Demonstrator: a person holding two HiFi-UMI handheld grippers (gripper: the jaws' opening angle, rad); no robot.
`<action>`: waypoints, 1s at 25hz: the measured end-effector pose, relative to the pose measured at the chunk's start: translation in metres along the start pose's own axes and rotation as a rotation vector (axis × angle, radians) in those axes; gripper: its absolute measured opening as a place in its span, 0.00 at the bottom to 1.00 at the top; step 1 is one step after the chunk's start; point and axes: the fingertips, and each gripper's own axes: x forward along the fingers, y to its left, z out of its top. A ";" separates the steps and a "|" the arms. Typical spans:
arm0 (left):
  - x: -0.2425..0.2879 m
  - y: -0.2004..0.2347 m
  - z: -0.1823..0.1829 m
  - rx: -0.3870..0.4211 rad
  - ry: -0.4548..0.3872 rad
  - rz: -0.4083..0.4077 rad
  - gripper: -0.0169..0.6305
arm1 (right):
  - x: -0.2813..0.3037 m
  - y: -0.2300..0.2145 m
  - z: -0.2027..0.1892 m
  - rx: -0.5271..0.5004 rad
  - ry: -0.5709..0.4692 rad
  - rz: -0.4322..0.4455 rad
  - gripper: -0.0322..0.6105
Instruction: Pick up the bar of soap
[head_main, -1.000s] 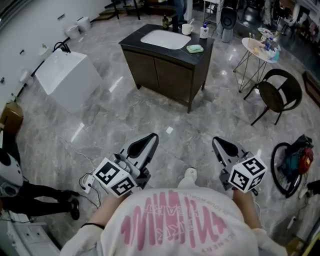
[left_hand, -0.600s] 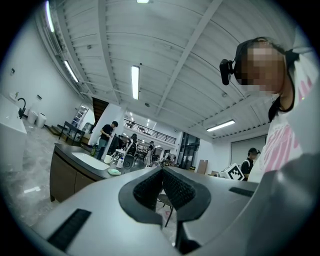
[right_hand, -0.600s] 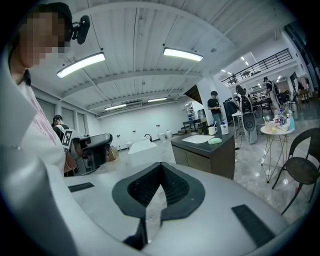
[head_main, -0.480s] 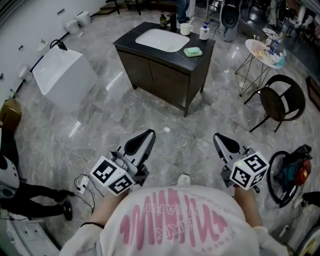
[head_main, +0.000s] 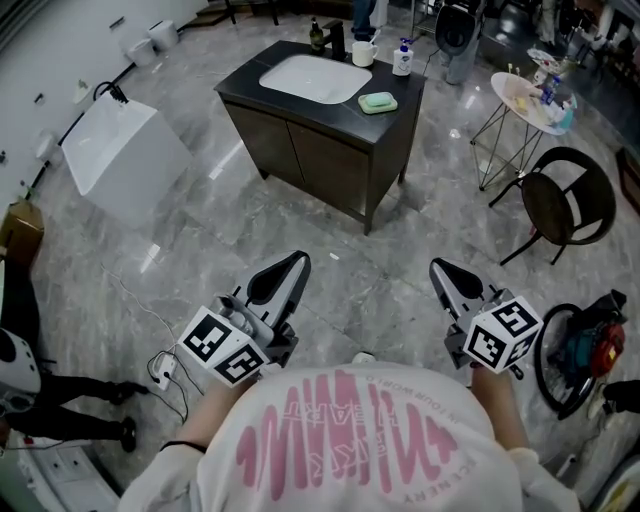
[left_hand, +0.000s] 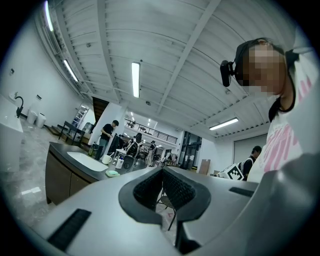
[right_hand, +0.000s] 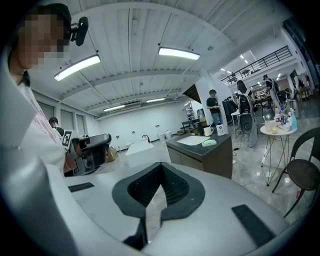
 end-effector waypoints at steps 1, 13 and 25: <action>0.003 0.001 -0.001 0.000 0.002 0.002 0.04 | 0.001 -0.004 0.001 0.004 0.002 -0.002 0.06; 0.027 0.016 -0.003 0.003 -0.004 0.033 0.04 | 0.015 -0.032 0.006 0.000 0.007 0.022 0.06; 0.048 0.025 -0.007 -0.007 0.004 0.035 0.04 | 0.021 -0.051 0.009 0.012 0.017 0.015 0.06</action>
